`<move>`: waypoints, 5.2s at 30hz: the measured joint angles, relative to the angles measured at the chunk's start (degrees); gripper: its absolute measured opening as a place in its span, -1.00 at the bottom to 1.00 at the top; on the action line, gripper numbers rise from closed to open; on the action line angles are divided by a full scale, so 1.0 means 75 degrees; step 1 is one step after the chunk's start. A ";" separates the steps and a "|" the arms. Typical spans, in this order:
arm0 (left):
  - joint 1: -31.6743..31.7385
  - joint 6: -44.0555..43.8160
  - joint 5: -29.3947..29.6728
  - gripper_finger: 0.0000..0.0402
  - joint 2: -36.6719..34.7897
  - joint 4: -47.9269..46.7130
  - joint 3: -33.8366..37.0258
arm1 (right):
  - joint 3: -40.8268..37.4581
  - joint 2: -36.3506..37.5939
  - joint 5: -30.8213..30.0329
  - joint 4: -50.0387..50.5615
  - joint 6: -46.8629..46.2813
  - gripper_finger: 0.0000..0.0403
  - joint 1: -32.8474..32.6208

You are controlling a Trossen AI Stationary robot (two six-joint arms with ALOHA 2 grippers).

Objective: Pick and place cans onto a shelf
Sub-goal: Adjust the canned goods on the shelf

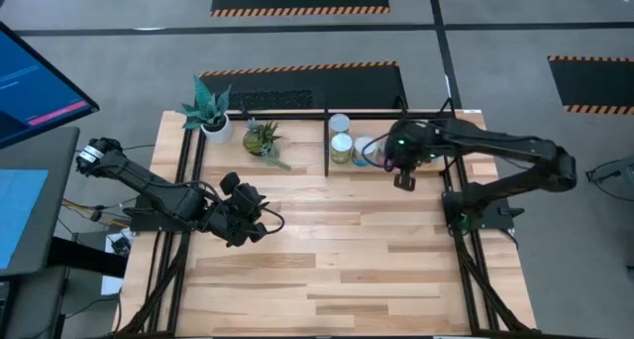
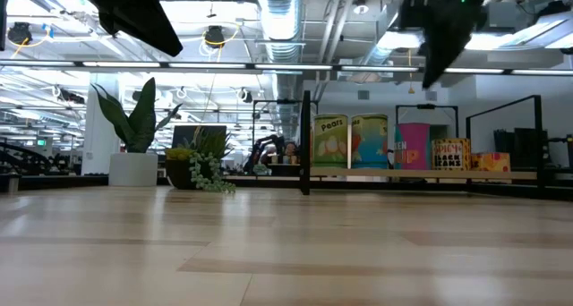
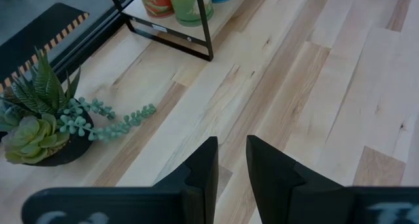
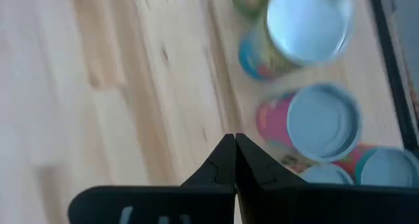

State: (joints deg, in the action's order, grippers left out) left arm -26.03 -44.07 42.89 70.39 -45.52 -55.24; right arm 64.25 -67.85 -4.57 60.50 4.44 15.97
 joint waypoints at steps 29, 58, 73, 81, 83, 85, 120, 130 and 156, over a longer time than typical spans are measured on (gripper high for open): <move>0.0001 0.0234 -0.0023 -0.65 0.0000 0.0000 0.0000 | 0.0180 0.1543 0.0039 -0.1334 -0.4348 -0.87 -0.4762; 0.0000 0.0248 -0.0067 -0.65 0.0000 -0.0002 0.0000 | 0.0180 0.1066 -0.0951 -0.0427 -0.5356 -0.93 -0.5917; -0.0001 0.0193 -0.0064 -0.65 0.0000 0.0000 0.0000 | 0.0180 0.1510 -0.0762 0.0018 -0.5338 -0.91 -0.5267; -0.0002 0.0182 -0.0064 -0.65 0.0000 0.0000 0.0000 | 0.0180 0.1507 -0.2271 0.0137 -0.5325 -0.91 -0.4590; 0.0001 0.0154 -0.0063 -0.65 0.0000 -0.0002 0.0000 | 0.0180 0.1507 -0.2786 0.0132 -0.5315 -0.90 -0.4093; -0.0001 0.0152 -0.0061 -0.65 0.0000 -0.0001 0.0001 | 0.0180 0.1507 -0.2793 0.0089 -0.5004 -0.89 -0.3500; 0.0001 -0.0102 -0.0085 -0.65 0.0000 0.0003 0.0000 | 0.0174 -0.2118 -0.0979 0.0105 -0.1523 -0.95 0.3352; 0.0000 -0.0090 -0.0079 -0.65 0.0000 0.0000 0.0001 | 0.0183 -0.1745 -0.0049 0.0289 -0.1346 -0.96 0.3738; -0.0002 -0.0095 -0.0023 -0.65 0.0000 0.0000 0.0000 | 0.1180 -0.2432 0.1090 -0.3433 -0.1051 -0.96 0.1418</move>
State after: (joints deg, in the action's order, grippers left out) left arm -26.04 -44.79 42.72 70.39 -45.52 -55.24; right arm 73.10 -86.09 3.61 34.75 -3.44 26.61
